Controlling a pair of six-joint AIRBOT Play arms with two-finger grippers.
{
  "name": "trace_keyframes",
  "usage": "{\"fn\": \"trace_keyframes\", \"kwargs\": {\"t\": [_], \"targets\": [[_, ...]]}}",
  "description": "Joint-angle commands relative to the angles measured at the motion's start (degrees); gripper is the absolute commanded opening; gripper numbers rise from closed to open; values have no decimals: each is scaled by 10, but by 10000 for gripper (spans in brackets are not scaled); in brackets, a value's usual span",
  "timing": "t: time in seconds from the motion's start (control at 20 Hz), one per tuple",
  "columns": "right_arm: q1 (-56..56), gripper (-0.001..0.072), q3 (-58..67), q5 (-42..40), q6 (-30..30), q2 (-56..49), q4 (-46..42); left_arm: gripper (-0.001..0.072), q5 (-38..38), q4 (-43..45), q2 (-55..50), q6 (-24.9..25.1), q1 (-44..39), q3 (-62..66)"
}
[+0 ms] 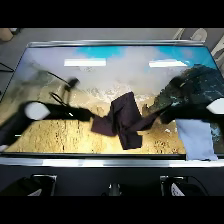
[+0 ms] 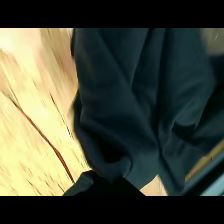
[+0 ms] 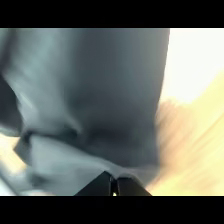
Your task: Fold the shirts.
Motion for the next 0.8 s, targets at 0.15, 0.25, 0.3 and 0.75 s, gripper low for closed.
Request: {"fn": "trace_keyframes", "kwargs": {"t": [0.15, 0.25, 0.3, 0.75], "targets": [[0, 17, 338, -337, 65, 196, -213, 25, -1, 221, 196, -132, 245, 322], [0, 17, 363, -321, 120, 215, -233, 25, -2, 220, 221, -141, 315, 359], [0, 17, 363, -292, 126, 219, -234, 25, -3, 220, 230, -144, 339, 361], [0, 18, 363, -71, 126, 136, -299, 26, -8, 186, 179, -142, 374, 359]]}}
